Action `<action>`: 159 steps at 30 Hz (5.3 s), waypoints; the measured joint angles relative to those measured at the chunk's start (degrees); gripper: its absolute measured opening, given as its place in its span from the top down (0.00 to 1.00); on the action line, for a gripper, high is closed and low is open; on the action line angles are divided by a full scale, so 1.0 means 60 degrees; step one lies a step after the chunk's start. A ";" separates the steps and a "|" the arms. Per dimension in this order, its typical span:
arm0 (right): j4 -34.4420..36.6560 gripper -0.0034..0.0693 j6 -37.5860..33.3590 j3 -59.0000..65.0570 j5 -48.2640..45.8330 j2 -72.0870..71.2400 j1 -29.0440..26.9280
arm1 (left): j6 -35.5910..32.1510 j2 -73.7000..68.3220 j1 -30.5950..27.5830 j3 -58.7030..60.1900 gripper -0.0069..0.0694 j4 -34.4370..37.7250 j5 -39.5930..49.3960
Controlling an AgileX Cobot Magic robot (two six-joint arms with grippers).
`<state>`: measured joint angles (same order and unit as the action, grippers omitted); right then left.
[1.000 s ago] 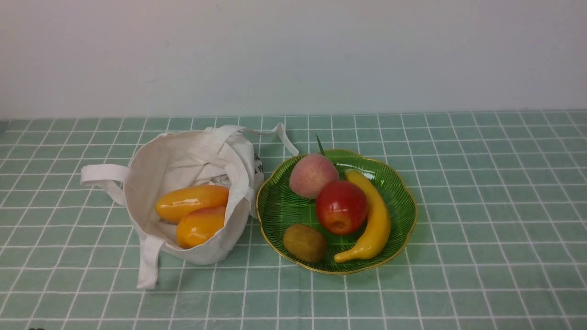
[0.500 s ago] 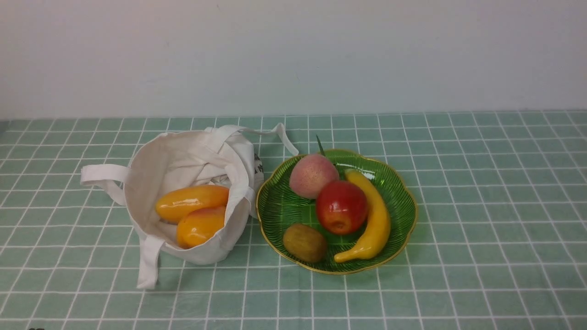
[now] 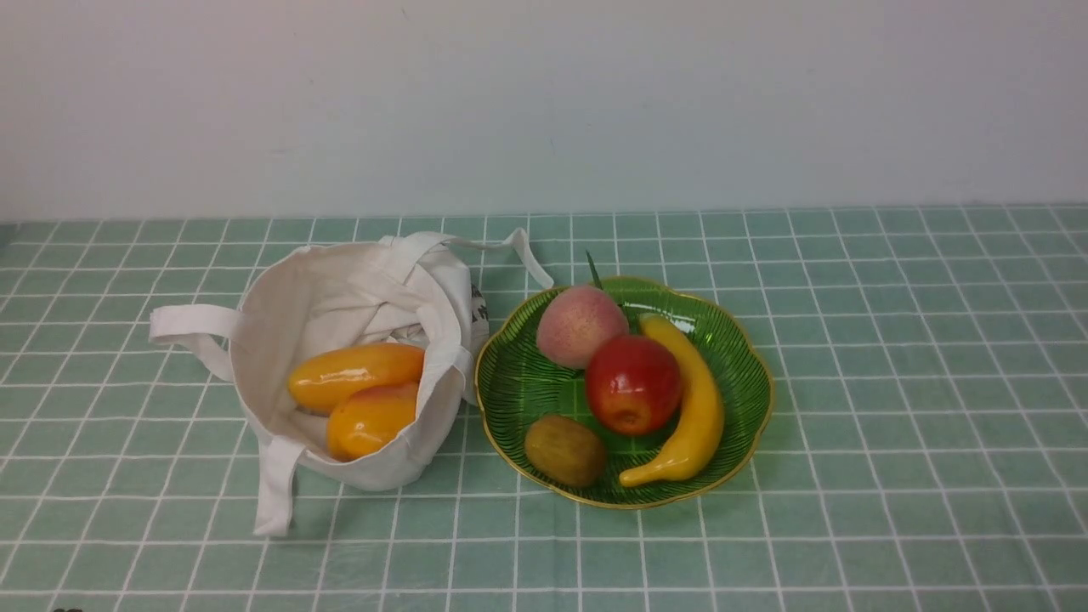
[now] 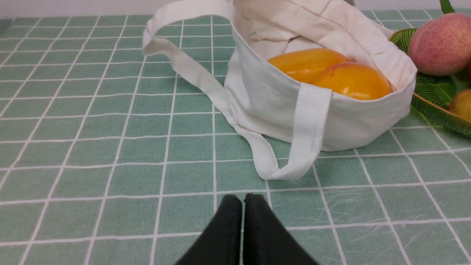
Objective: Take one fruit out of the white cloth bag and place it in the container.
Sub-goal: 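Reach into the bag and grasp a fruit with the left gripper, then move the fruit from the bag onto the plate with the left gripper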
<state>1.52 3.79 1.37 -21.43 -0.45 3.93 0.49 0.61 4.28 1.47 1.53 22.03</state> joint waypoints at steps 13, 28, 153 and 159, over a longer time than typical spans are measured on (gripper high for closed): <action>0.0000 0.97 0.0000 0.0000 0.0000 0.0000 0.0000 | 0.3591 0.0000 0.0000 0.0030 0.92 0.7962 -0.0072; 0.0000 0.97 0.0000 0.0000 0.0000 0.0000 0.0000 | -0.0286 -0.0523 0.0010 -0.1898 0.92 1.1334 0.0305; 0.0003 0.97 0.0000 0.0000 0.0000 0.0000 0.0000 | -0.1272 -1.7663 0.4394 -1.4524 0.16 0.2878 0.3666; 0.0003 0.97 0.0000 0.0000 0.0000 0.0000 0.0000 | -0.1263 -1.8199 0.4394 -1.4524 0.16 0.2397 0.3549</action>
<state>1.54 3.79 1.37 -21.43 -0.45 3.93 -7.09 -108.59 30.64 -85.67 15.92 43.32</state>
